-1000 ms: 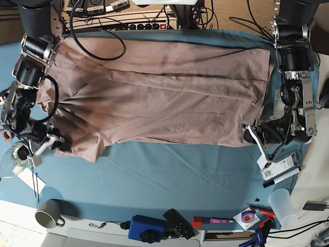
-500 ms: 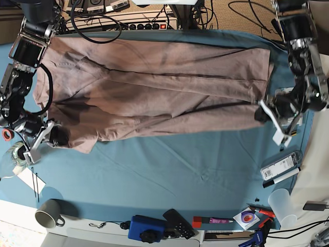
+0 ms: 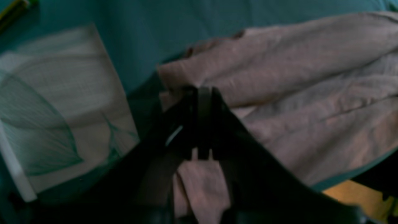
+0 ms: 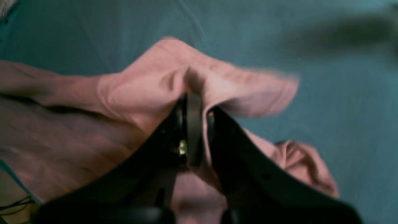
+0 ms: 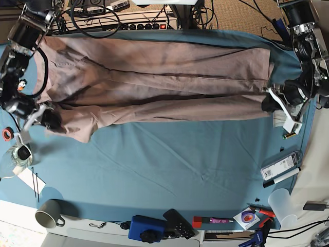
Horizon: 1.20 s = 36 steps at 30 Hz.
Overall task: Fold the T-shirt properly
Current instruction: 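Lift the hem and fold it toward the shoulder edge with both grippers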
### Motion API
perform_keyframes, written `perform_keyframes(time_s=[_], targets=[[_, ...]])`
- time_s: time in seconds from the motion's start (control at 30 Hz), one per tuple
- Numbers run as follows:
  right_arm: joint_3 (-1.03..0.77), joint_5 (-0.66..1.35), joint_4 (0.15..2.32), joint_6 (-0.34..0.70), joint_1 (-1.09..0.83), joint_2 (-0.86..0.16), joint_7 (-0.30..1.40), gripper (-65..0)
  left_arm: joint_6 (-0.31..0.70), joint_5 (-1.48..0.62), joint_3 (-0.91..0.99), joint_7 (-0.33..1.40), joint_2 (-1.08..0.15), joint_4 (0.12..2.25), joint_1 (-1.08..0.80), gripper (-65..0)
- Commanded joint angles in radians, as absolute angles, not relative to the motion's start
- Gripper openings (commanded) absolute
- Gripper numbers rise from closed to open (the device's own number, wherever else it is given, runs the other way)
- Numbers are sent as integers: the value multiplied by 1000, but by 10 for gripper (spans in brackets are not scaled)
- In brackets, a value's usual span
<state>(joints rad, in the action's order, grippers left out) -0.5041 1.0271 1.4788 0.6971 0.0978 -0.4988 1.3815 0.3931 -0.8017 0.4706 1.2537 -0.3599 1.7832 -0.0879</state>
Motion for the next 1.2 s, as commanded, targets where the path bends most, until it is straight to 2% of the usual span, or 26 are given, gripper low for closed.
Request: perform_keyframes(time_s=[0.0,0.5,1.17], targets=[[-529,1063,1498,698,98,-524,1367,-650,393,-816,476,1241,-374,1800,-81,-650],[-819,1356,1499,698,-98,-524,1396,-650,394,-816,477,1257,-374,1839,-141,-650],[-831,1418,1558,698,-368,-523,1396,-650,394,-815,477,1260,-374,1883,-210,-650]])
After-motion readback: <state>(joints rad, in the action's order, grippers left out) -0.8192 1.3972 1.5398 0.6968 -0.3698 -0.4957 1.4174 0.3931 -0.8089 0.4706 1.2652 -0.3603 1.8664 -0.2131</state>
